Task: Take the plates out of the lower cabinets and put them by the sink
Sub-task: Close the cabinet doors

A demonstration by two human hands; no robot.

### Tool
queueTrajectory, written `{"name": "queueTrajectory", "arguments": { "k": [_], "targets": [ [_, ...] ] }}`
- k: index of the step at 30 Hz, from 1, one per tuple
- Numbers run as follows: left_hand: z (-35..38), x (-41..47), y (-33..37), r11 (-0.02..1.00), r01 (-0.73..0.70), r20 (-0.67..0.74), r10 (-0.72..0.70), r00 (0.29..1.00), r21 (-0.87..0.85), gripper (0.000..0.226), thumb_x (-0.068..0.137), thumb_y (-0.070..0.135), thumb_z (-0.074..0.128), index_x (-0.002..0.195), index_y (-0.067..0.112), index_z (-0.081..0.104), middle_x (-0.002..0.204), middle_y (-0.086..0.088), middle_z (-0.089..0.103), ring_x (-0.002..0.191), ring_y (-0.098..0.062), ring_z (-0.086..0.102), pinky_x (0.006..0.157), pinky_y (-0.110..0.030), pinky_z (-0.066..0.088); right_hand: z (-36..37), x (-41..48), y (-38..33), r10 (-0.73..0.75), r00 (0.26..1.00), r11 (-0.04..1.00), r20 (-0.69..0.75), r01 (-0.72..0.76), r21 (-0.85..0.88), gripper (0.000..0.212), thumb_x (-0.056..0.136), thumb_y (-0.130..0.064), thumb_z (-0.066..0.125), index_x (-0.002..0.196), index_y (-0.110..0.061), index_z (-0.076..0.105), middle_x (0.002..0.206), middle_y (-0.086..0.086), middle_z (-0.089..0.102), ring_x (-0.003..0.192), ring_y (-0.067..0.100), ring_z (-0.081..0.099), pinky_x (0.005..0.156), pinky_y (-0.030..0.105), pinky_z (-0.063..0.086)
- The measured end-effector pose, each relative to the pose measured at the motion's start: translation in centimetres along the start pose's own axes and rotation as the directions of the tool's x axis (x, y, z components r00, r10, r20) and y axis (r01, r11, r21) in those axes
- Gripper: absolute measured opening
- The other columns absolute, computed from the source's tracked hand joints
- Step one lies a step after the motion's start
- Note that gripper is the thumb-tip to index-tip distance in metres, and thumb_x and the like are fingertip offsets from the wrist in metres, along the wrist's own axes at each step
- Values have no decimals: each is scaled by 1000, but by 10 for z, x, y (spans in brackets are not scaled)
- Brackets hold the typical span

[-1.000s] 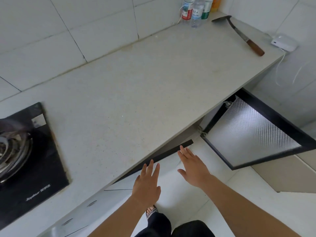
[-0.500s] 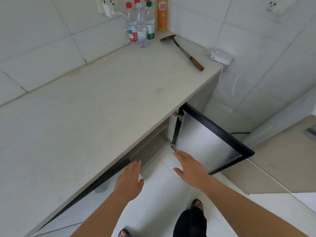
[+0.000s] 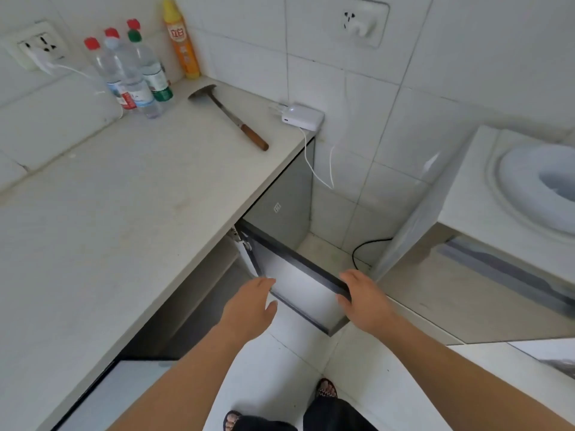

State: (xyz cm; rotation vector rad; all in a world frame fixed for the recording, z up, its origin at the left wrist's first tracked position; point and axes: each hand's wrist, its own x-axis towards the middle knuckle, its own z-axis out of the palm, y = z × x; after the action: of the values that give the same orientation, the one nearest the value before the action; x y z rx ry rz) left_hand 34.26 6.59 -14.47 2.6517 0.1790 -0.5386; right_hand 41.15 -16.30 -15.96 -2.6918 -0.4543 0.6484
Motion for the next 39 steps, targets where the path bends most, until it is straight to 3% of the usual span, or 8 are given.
{"name": "queueTrajectory", "arguments": {
  "k": [6, 12, 18, 23, 29, 33, 36, 39],
  "targets": [
    [-1, 55, 29, 981, -169, 61, 164, 985, 97, 47, 95, 31, 44, 140, 23, 34, 147, 3, 36, 133, -17, 37, 109, -33, 35, 12, 10, 16, 110, 994, 990, 20, -112, 91, 36, 96, -31, 41, 124, -8, 44, 123, 10, 50, 109, 23, 51, 87, 29, 42],
    [13, 98, 35, 907, -362, 113, 345, 932, 215, 46, 94, 27, 44, 139, 18, 34, 147, 0, 33, 138, -17, 25, 111, -34, 30, 28, 15, 13, 208, 977, 962, -39, -197, 189, 27, 95, -26, 43, 112, -11, 56, 110, 9, 55, 95, 23, 54, 74, 26, 41],
    [13, 112, 21, 858, -452, 257, 392, 883, 245, 45, 96, 32, 39, 138, 17, 36, 143, -2, 39, 133, -20, 33, 109, -36, 32, 49, 4, -12, 363, 922, 903, -134, -312, 297, 26, 95, -24, 46, 110, -7, 60, 110, 10, 56, 98, 24, 54, 79, 29, 43],
    [10, 95, -9, 807, -550, 318, 474, 821, 216, 45, 96, 31, 39, 139, 17, 36, 146, -1, 34, 136, -17, 27, 109, -35, 34, 76, -15, -42, 471, 866, 850, -167, -394, 350, 28, 96, -26, 45, 111, -9, 60, 111, 7, 58, 100, 22, 55, 81, 27, 41],
    [12, 62, -47, 796, -582, 321, 515, 795, 165, 41, 96, 28, 40, 136, 17, 38, 146, 1, 31, 137, -14, 24, 107, -31, 36, 109, -51, -83, 473, 873, 827, -115, -395, 400, 28, 96, -27, 46, 116, -13, 61, 112, 5, 61, 98, 18, 57, 80, 20, 39],
    [11, 37, -69, 807, -564, 275, 510, 815, 174, 38, 96, 27, 38, 132, 16, 41, 142, 3, 33, 137, -13, 25, 104, -26, 36, 126, -62, -103, 456, 888, 823, -65, -393, 409, 30, 95, -31, 47, 119, -17, 60, 113, 0, 62, 99, 14, 57, 83, 20, 40],
    [11, 19, -84, 820, -531, 265, 474, 840, 214, 41, 97, 31, 36, 135, 17, 39, 148, 2, 30, 142, -14, 17, 109, -25, 28, 135, -62, -114, 377, 925, 841, -53, -318, 437, 31, 93, -32, 50, 121, -21, 58, 111, -3, 63, 94, 11, 58, 82, 16, 41],
    [11, -3, -100, 872, -432, 255, 375, 891, 229, 46, 98, 34, 33, 142, 19, 31, 156, 4, 17, 145, -14, 7, 114, -28, 20, 137, -59, -120, 240, 969, 886, -57, -195, 420, 35, 93, -32, 51, 127, -24, 54, 116, -6, 60, 88, 2, 49, 72, 2, 32]
  ]
}}
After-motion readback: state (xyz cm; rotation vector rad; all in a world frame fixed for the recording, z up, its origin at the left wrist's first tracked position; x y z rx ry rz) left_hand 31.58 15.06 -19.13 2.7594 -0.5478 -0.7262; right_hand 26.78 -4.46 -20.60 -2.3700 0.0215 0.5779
